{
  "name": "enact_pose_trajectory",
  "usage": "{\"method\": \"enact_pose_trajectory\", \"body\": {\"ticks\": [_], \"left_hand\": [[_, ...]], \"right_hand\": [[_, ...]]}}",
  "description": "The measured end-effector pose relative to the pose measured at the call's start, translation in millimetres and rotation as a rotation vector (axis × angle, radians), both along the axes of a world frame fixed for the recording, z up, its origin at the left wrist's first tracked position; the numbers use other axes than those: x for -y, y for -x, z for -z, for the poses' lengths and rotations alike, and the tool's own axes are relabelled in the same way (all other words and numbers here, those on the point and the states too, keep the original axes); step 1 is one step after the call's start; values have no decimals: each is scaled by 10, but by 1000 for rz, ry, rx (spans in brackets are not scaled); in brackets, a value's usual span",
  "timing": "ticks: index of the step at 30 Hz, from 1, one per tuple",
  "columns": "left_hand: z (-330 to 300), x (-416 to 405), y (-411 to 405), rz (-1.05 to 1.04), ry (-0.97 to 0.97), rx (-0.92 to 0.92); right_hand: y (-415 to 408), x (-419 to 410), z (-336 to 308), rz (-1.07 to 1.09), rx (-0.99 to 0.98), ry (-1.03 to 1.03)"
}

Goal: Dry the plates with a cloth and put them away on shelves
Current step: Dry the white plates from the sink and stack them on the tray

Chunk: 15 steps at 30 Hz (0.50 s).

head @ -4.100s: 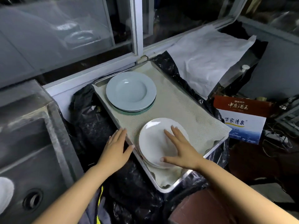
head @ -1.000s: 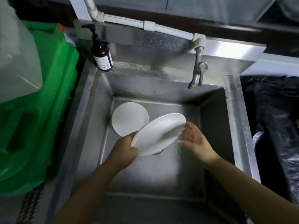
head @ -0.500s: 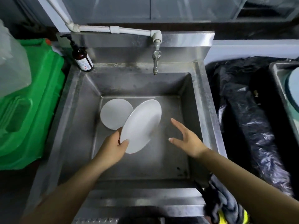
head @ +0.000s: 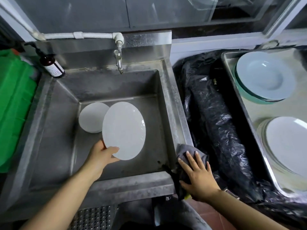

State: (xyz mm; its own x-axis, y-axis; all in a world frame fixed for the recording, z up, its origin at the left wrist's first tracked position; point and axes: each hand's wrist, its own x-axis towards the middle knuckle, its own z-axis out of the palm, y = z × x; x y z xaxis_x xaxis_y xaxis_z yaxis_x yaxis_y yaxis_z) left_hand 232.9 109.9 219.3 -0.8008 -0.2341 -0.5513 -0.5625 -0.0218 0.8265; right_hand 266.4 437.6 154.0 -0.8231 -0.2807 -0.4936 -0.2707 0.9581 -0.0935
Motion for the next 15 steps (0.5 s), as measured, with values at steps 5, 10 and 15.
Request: {"method": "enact_pose_trajectory", "body": {"ticks": [5,10,15], "left_hand": [[-213,-177,-155,-17,-60,-40],[-515,-258,-260,-25,-111,-117],[-792,-291,-207,-10,-170,-202]], "right_hand": [[109,72,-3,-13,73,11],[288,-99,-109,20,29,203],[558,39,-667,211,-148,634]]}}
